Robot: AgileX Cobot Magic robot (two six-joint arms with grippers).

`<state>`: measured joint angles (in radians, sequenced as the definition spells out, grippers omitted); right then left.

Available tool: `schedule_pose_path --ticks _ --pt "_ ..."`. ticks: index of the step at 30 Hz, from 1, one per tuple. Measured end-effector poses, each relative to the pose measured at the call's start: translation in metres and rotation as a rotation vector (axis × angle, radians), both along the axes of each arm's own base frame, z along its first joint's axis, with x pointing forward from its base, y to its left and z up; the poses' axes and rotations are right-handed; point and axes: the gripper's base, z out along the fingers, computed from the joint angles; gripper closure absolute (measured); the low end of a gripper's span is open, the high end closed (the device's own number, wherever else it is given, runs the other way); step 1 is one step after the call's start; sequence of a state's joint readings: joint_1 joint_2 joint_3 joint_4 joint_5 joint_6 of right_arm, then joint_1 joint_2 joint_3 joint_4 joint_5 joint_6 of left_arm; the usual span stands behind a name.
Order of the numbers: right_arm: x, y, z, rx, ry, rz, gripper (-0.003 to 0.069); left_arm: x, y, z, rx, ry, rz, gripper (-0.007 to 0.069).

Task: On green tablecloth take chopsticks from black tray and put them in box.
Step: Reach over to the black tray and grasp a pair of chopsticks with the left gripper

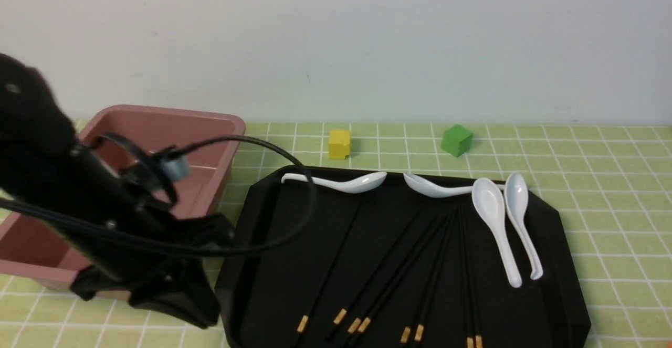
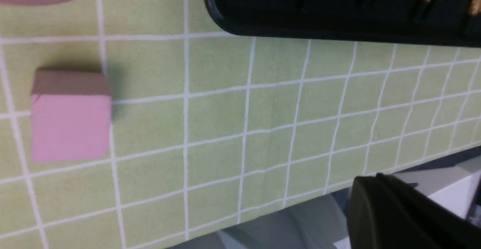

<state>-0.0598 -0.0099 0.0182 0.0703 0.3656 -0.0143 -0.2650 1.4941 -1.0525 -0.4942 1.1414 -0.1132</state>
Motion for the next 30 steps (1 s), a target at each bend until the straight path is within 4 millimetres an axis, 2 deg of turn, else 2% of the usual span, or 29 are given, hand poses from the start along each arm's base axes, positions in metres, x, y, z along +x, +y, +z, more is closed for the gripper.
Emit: schedule_pose_path --ticks 4,7,9,11,13,16,20,24,30 --pt "0.000 0.000 0.000 0.000 0.000 0.000 0.0419 0.016 -0.033 -0.005 0.107 -0.069 -0.063 0.0588" --pt "0.000 0.000 0.000 0.000 0.000 0.000 0.0419 0.032 -0.064 -0.006 0.200 -0.168 -0.105 0.0475" --pt "0.000 0.000 0.000 0.000 0.000 0.000 0.0419 0.039 -0.072 -0.007 0.232 -0.200 -0.119 0.0433" --pt "0.000 0.000 0.000 0.000 0.000 0.000 0.0419 0.050 -0.090 -0.012 0.283 -0.252 -0.156 0.0328" --pt "0.000 0.000 0.000 0.000 0.000 0.000 0.0419 0.058 -0.104 -0.018 0.301 -0.272 -0.182 0.0255" --pt "0.000 0.000 0.000 0.000 0.000 0.000 0.0419 0.072 -0.123 -0.036 0.314 -0.259 -0.206 0.0151" --pt "0.000 0.000 0.000 0.000 0.000 0.000 0.0419 0.090 -0.136 -0.053 0.318 -0.247 -0.209 0.0074" --pt "0.000 0.000 0.000 0.000 0.000 0.000 0.0419 0.103 -0.145 -0.068 0.324 -0.240 -0.213 0.0030" --pt "0.000 0.000 0.000 0.000 0.000 0.000 0.0419 0.111 -0.151 -0.079 0.324 -0.252 -0.263 0.0018"
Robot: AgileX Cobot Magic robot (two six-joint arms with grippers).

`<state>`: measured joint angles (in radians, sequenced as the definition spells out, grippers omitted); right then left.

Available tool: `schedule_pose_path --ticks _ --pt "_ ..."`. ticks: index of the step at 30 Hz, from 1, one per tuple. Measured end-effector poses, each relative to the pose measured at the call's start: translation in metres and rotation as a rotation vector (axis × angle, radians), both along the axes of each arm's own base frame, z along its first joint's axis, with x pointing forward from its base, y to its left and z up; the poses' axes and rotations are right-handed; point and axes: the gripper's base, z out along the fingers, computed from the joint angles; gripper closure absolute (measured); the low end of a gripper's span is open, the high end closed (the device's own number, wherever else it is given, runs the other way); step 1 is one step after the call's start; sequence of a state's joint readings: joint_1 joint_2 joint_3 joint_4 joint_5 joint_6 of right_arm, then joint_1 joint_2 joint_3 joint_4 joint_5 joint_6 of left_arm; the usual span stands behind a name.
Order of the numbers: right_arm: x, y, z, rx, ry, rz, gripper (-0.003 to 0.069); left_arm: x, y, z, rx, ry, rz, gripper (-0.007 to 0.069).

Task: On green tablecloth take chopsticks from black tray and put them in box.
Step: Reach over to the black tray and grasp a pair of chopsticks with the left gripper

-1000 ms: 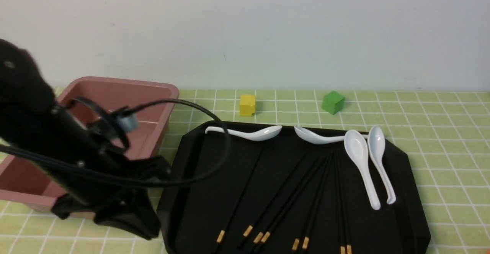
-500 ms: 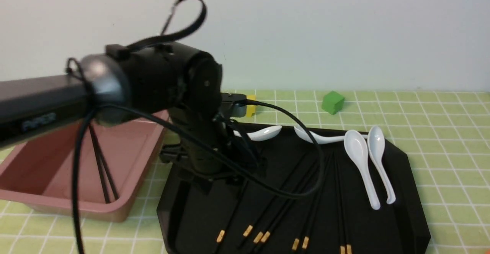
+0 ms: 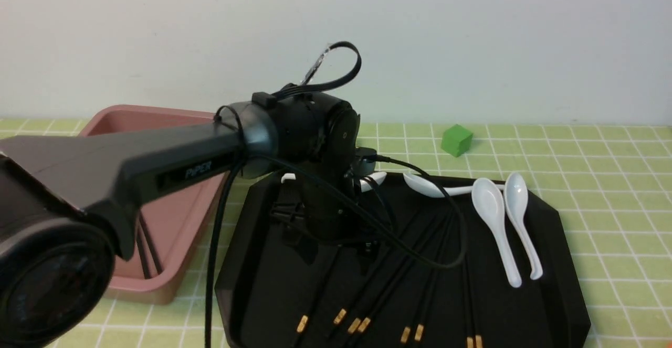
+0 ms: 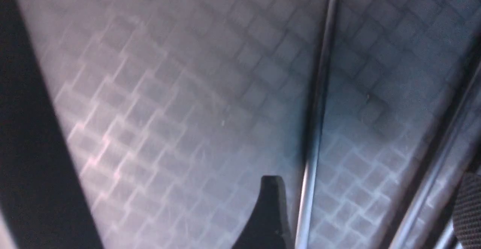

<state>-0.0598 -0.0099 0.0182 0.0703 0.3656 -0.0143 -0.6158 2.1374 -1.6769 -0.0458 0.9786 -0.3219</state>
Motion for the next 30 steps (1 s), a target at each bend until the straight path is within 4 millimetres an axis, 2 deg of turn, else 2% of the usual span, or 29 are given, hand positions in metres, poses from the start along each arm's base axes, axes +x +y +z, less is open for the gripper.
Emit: schedule_pose_path --ticks 10,20,30 --pt "0.000 0.000 0.000 0.000 0.000 0.000 0.0419 0.003 -0.005 0.001 -0.030 -0.038 -0.092 0.0018" --pt "0.000 0.000 0.000 -0.001 0.000 0.000 0.0419 0.006 -0.008 -0.021 -0.021 -0.012 -0.095 0.0031" --pt "0.000 0.000 0.000 0.000 0.000 0.000 0.0419 0.007 -0.008 -0.022 -0.021 -0.011 -0.097 0.0031"
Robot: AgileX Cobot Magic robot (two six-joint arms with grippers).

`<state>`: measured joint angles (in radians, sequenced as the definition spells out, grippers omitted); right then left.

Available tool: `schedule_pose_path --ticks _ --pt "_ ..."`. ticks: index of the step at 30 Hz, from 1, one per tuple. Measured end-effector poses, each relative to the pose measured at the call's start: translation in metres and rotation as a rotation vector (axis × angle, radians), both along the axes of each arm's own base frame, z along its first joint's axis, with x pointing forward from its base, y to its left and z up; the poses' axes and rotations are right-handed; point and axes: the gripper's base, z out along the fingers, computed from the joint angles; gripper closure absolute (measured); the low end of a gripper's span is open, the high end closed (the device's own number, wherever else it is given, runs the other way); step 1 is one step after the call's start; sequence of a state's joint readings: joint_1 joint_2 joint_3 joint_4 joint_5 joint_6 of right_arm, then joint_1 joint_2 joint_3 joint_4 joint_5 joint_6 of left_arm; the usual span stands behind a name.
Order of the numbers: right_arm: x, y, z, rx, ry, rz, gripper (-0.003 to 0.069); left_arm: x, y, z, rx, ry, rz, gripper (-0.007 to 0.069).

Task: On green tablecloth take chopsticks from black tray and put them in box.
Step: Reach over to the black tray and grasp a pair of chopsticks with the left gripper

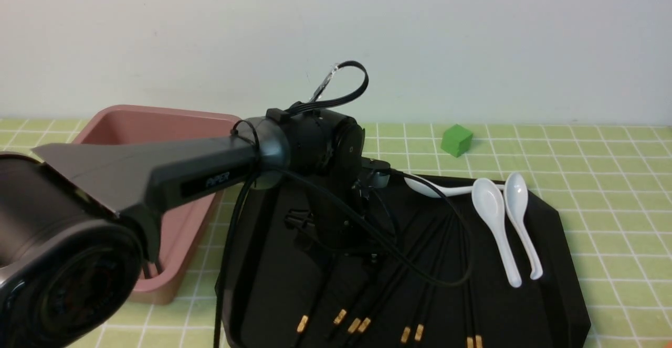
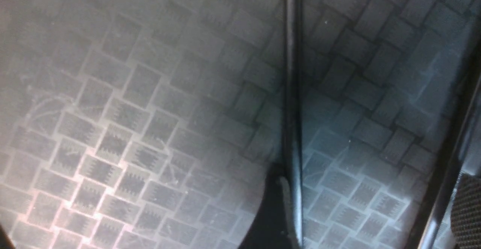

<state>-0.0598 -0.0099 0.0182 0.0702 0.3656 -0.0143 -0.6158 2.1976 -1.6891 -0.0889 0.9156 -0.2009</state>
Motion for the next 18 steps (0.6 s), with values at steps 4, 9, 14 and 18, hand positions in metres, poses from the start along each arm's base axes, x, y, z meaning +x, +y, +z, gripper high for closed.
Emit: schedule_pose_path --ticks 4,9,14,18 --pt "0.0000 0.0000 0.0000 0.000 0.000 0.000 0.0419 0.0003 -0.0002 -0.0006 0.002 0.002 -0.001 0.0034" --pt "0.0000 0.0000 0.0000 0.000 0.000 0.000 0.0419 0.0006 0.0003 -0.0014 0.010 0.001 -0.004 0.0097" --pt "0.0000 0.0000 0.0000 0.000 0.000 0.000 0.0419 0.0013 0.0015 -0.0020 0.026 -0.007 -0.012 0.0251" --pt "0.0000 0.0000 0.0000 0.000 0.000 0.000 0.0419 0.0016 0.0014 -0.0019 0.025 -0.011 -0.012 0.0407"
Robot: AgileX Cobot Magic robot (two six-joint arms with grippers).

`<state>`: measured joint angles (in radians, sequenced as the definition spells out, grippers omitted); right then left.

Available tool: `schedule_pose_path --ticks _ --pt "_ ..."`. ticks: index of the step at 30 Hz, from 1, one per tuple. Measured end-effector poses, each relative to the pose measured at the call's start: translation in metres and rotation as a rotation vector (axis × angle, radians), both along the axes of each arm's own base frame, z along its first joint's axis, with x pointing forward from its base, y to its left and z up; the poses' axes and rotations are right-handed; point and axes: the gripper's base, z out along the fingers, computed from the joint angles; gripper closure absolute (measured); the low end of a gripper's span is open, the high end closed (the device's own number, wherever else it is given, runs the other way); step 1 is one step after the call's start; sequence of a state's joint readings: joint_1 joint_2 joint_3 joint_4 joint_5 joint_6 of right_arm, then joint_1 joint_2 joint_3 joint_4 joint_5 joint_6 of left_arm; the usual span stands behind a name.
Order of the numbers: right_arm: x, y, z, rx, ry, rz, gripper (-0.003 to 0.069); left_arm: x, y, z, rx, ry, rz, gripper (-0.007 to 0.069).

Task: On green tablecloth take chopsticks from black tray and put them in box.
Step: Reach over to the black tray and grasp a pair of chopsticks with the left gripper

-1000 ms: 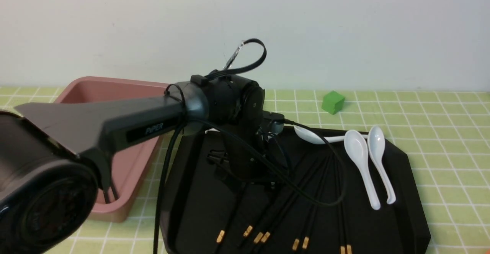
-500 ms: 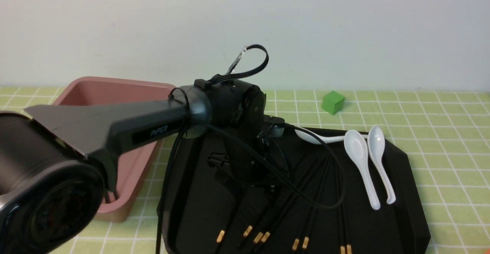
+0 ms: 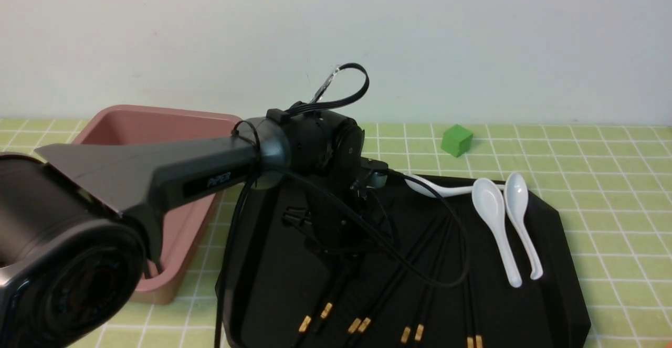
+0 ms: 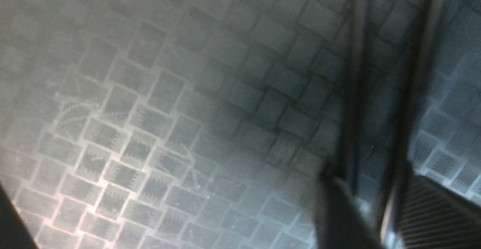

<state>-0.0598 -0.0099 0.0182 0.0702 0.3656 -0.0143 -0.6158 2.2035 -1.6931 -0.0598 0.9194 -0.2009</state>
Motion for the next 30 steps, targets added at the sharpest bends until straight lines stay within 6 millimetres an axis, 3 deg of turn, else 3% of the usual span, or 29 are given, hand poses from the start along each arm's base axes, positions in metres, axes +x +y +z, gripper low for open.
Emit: schedule_pose_path --ticks 4,9,21,24,26,28,30 --pt "0.0000 0.0000 0.0000 0.000 0.000 0.000 0.0419 -0.0001 0.0000 -0.0004 0.000 0.002 0.001 0.0510" --pt "0.0000 0.0000 0.0000 0.000 0.000 0.000 0.0419 -0.0012 0.0003 0.0008 -0.005 0.019 0.045 0.0509" --pt "0.0000 0.0000 0.0000 0.000 0.000 0.000 0.0419 -0.0022 0.0003 -0.0022 -0.003 0.046 0.078 0.0278" --pt "0.0000 0.0000 0.0000 0.000 0.000 0.000 0.0419 -0.0023 0.0004 -0.0018 -0.001 0.047 0.077 0.0310" --pt "0.0000 0.0000 0.0000 0.001 0.000 0.000 0.0419 -0.0025 0.0011 -0.0023 0.009 0.049 0.074 0.0386" --pt "0.0000 0.0000 0.0000 0.000 0.000 0.000 0.0419 -0.0028 0.0022 -0.0022 0.023 0.053 0.069 0.0529" --pt "0.0000 0.0000 0.0000 0.000 0.000 0.000 0.0419 -0.0029 0.0025 -0.0014 0.025 0.055 0.074 0.0530"
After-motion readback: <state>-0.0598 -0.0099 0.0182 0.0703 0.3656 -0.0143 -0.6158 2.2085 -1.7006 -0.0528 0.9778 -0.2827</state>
